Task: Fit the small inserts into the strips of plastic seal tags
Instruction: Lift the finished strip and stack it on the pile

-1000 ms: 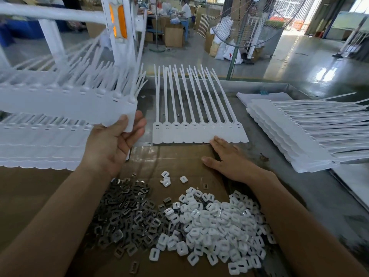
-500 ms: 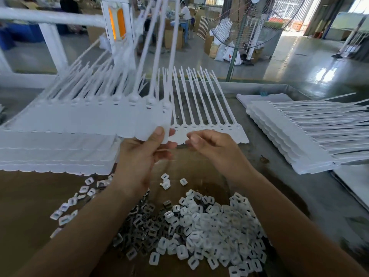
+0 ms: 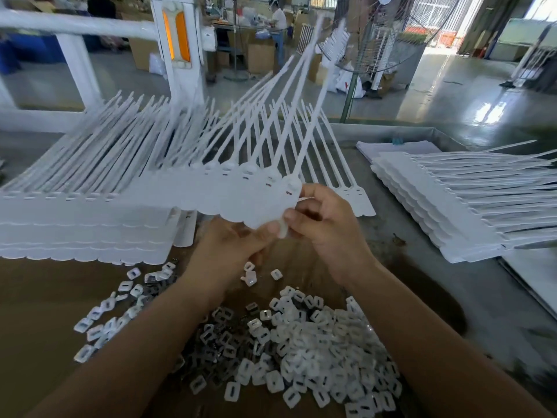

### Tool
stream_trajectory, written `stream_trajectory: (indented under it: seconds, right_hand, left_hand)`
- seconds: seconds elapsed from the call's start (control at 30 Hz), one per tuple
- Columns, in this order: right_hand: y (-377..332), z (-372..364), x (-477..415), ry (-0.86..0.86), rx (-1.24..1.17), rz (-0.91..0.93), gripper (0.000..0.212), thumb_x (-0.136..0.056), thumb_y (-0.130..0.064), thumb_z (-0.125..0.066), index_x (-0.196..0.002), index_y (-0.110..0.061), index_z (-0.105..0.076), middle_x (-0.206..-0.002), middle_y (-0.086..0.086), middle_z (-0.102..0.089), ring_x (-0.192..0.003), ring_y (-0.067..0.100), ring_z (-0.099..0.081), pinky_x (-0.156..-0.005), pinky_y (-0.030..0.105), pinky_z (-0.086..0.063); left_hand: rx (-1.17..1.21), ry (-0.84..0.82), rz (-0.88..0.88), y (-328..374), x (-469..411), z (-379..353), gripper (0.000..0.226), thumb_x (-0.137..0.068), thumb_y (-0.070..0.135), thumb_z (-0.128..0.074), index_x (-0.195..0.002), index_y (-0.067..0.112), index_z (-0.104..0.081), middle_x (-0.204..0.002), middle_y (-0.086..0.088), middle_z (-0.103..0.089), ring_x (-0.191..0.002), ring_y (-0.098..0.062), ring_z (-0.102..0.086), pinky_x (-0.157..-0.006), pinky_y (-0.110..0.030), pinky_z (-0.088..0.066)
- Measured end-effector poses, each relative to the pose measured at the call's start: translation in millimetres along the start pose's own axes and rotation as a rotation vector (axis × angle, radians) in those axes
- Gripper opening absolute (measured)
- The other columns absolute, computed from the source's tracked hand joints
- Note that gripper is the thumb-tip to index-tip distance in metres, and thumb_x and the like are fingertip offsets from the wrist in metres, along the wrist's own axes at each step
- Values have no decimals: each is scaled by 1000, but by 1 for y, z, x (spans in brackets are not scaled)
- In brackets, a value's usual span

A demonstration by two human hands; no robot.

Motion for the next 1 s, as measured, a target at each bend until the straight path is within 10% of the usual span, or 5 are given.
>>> stream_trajectory:
  seconds: [0.13,0.33,0.53,0.77,1.0]
  right_hand:
    - [3,36,-9,125,42,-20,26,-89,-2,-55,-110,-17,-58,-82,-7,-69,-74,6,-65,-62,16,-50]
    - [18,92,-18,295,276,-109,31,-93,-8,-50,-122,-19,-56,-103,-8,-61,-84,3,-58,-63,13,-50]
    - [29,123,-20,417,358,-105,33,-93,-3,-49,-119,-17,-60,-98,-19,-62,-77,-6,-56,-64,7,-48]
    - [53,129,-24,402,550,-184,33,-91,-1,-47,-119,-9,-60,-115,5,-64,-98,16,-58,-86,27,-47]
    - [64,134,-25,388,754,-273,34,-90,-8,-49,-123,-6,-58,-127,9,-58,-117,23,-52,-92,25,-35]
  left_hand:
    - [468,244,162,-9,-11,49,29,-69,33,-66,-47,18,-57,-42,6,-44,-37,-7,-38,-38,-16,-31]
    - [549,466,103,-14,-20,84,11,-90,1,-46,-95,11,-48,-48,4,-57,-41,-7,-55,-40,-15,-44]
    - [197,386,28,-15,-25,74,36,-91,-4,-45,-114,23,-50,-80,-10,-64,-64,-11,-67,-57,-16,-52]
    - [-258,218,41,-29,-28,58,39,-91,3,-48,-120,30,-52,-86,18,-67,-76,-1,-64,-69,-13,-46]
    - [-499,171,141,-45,-32,58,38,-91,8,-49,-126,21,-53,-121,-4,-59,-94,-14,-59,-77,-18,-39]
Point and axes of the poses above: each hand's wrist, its own x-axis away from the middle knuckle, its own z-axis out of the back of the hand, y = z × x, the point moved 8 cm from there along -x, towards the middle knuckle
